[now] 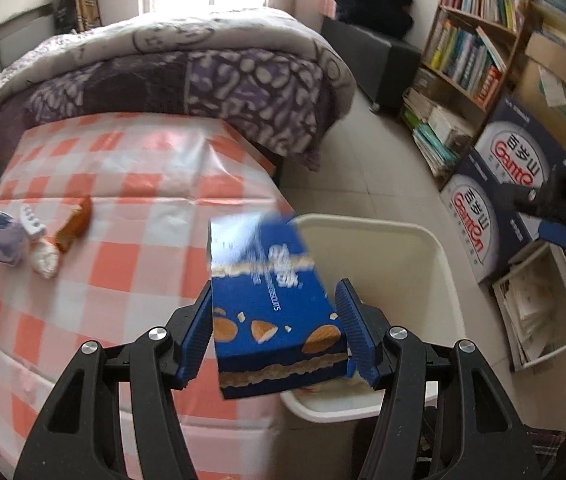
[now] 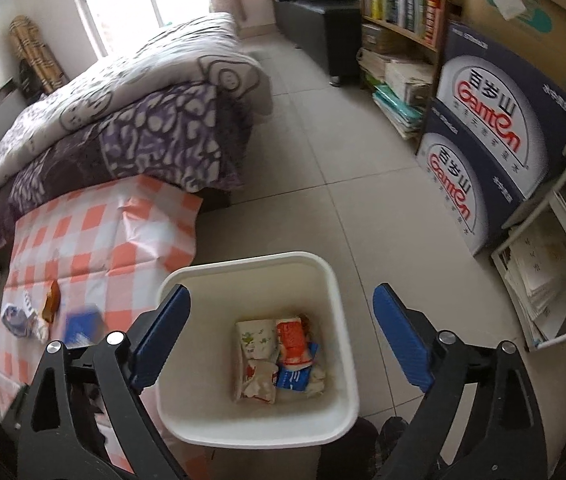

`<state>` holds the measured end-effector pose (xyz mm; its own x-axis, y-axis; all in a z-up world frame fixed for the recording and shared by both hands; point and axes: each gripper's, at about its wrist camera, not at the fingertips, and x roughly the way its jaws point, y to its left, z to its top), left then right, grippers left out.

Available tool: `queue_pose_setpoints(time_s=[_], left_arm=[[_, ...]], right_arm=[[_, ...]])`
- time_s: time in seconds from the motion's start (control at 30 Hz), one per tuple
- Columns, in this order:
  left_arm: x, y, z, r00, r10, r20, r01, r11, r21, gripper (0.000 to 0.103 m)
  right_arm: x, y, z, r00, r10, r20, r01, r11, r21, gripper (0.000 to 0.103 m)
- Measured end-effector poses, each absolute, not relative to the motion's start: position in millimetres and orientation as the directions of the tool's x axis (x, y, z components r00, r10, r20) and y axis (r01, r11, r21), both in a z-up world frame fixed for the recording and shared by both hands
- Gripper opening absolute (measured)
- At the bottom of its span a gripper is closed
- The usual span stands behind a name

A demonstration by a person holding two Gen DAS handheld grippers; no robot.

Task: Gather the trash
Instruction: 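Carry the blue box and red cup over the white bin and release both, then grasp the white mesh wrapper with the left tool while the right tool grasps the white foam strip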

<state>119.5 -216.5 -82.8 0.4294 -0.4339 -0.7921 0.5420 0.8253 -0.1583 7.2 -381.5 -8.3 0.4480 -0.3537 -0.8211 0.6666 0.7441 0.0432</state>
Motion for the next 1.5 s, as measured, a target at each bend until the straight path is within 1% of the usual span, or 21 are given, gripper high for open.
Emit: queue_pose_setpoints(time_s=[0.13,0.3,0.37,0.5,0.63,0.8,0.97,1.1,1.2,1.3,1.33,1.4,1.43,1.5], left_arm=[[114,-236,-95,0.375,-0.453,-0.809,0.568,0.802,-0.186,0.059],[107,-255,-100,0.316,-0.498,-0.808,0.621,0.752,-0.221,0.06],[107,-255,-97,0.316,-0.508,-0.801,0.628,0.745,-0.224,0.074],[119,-245,-97,0.325,-0.493,-0.807,0.591,0.772,-0.234,0.077],[137,-230,-105,0.362,-0.411,-0.837,0.514,0.837,-0.189,0.077],[173,-200,-115,0.404,-0.296,-0.865,0.371,0.918,-0.141,0.077],[212,-152,-128,0.443,-0.156,-0.883,0.174,0.981,-0.085,0.077],[246,-105,-140,0.458,-0.02,-0.889,0.018,1.0,-0.013,0.077],[272,-77,-147,0.462,0.023,-0.886,-0.011,1.0,0.021,0.077],[291,-55,-157,0.448,0.011,-0.894,-0.039,0.999,-0.007,0.077],[297,-47,-164,0.432,-0.008,-0.902,-0.049,0.998,-0.032,0.075],[305,-42,-176,0.4,-0.044,-0.915,-0.042,0.997,-0.066,0.067],[307,-39,-183,0.376,-0.075,-0.924,-0.02,0.996,-0.09,0.057],[305,-37,-183,0.39,-0.088,-0.916,0.015,0.996,-0.089,0.044]], right_arm=[[1,-393,-7,0.448,-0.351,-0.822,0.688,0.723,0.067,0.09],[-2,-401,-7,0.451,-0.336,-0.827,0.702,0.706,0.096,0.092],[-2,-402,-8,0.452,-0.326,-0.83,0.702,0.705,0.105,0.092],[1,-398,-7,0.462,-0.312,-0.83,0.695,0.709,0.12,0.094],[4,-394,-10,0.465,-0.287,-0.838,0.69,0.71,0.14,0.095],[12,-388,-17,0.46,-0.24,-0.855,0.686,0.708,0.17,0.095],[24,-376,-22,0.456,-0.211,-0.865,0.668,0.723,0.176,0.095],[34,-366,-27,0.451,-0.186,-0.873,0.652,0.737,0.18,0.096],[41,-357,-29,0.451,-0.166,-0.877,0.635,0.75,0.185,0.096],[47,-348,-29,0.452,-0.163,-0.877,0.614,0.77,0.174,0.096],[50,-344,-29,0.45,-0.167,-0.877,0.608,0.777,0.164,0.096],[55,-339,-31,0.443,-0.168,-0.881,0.597,0.788,0.151,0.096],[58,-334,-33,0.438,-0.165,-0.884,0.59,0.795,0.144,0.096],[63,-330,-36,0.43,-0.163,-0.888,0.583,0.802,0.134,0.096]])
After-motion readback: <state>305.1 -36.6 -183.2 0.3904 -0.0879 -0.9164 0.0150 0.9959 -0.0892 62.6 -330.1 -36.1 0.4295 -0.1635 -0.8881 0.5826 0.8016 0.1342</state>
